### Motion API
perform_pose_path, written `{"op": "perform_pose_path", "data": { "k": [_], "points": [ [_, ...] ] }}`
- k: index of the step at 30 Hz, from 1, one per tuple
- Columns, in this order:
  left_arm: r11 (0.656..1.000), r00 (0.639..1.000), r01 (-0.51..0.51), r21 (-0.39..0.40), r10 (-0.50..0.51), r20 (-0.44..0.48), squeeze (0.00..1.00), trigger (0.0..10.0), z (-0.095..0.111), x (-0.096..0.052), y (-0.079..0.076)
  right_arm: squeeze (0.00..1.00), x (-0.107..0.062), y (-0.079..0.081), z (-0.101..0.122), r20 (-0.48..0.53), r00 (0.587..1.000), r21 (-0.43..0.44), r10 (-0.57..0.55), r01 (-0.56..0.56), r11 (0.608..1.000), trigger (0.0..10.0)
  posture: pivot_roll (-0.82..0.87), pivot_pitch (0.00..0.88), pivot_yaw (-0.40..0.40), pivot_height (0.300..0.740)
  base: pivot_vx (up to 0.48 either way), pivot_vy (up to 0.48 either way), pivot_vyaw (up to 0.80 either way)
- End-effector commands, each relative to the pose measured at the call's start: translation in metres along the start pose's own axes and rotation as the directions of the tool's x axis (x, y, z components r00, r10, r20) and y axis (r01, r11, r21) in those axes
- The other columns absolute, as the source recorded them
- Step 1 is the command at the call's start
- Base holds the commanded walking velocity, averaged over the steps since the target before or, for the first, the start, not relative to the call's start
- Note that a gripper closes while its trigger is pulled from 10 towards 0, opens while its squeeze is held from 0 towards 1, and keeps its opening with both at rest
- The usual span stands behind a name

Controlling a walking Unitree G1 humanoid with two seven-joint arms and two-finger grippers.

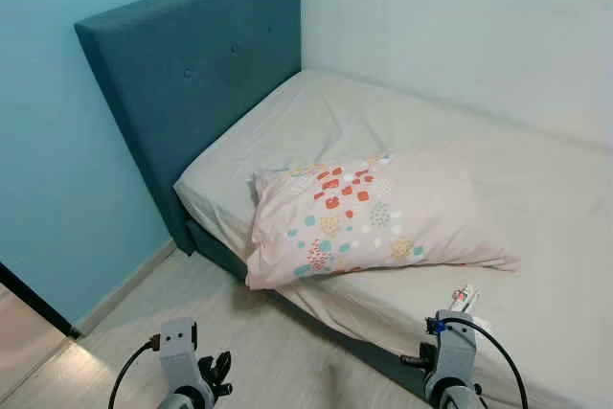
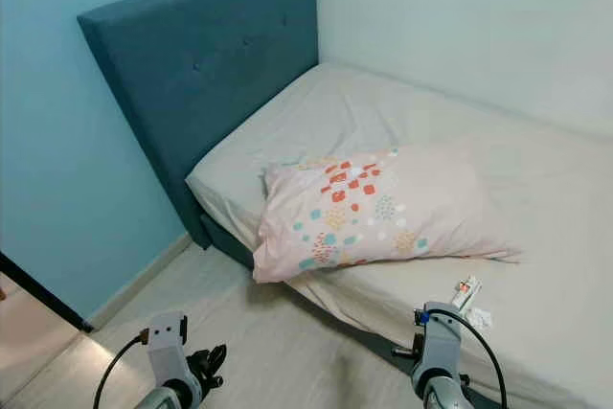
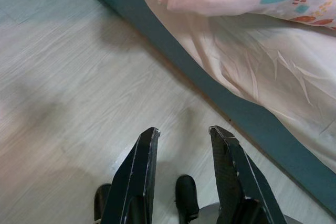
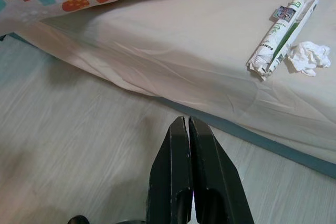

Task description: Clean up the room

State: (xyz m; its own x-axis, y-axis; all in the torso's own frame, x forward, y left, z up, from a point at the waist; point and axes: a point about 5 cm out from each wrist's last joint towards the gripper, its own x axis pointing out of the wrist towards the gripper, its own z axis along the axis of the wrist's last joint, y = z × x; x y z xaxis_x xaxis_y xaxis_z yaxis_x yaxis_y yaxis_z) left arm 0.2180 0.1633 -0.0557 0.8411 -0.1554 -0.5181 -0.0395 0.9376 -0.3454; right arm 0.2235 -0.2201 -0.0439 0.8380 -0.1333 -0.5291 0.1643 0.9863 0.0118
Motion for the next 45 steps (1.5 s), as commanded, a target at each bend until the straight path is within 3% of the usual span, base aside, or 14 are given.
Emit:
{"op": "perform_pose_path", "data": {
  "k": [1, 45],
  "points": [
    [1.000, 1.000, -0.016, -0.006, 0.015, -0.026, 0.00, 10.0, -0.0041, -0.0017, 0.0031, 0.00, -0.0011, -0.0008, -0.0045, -0.024, 1.000, 0.018, -0.007, 0.008, 1.000, 10.0, -0.17, 0.075, 0.020, 0.740, 0.000, 0.000, 0.00],
    [1.000, 0.999, -0.011, 0.003, 0.011, -0.031, 0.00, 10.0, -0.0038, -0.0009, 0.0019, 0.00, -0.0006, -0.0004, -0.0047, -0.032, 0.999, 0.021, -0.004, 0.005, 1.000, 10.0, -0.17, 0.056, 0.013, 0.740, 0.000, 0.000, 0.00]
  ]
}}
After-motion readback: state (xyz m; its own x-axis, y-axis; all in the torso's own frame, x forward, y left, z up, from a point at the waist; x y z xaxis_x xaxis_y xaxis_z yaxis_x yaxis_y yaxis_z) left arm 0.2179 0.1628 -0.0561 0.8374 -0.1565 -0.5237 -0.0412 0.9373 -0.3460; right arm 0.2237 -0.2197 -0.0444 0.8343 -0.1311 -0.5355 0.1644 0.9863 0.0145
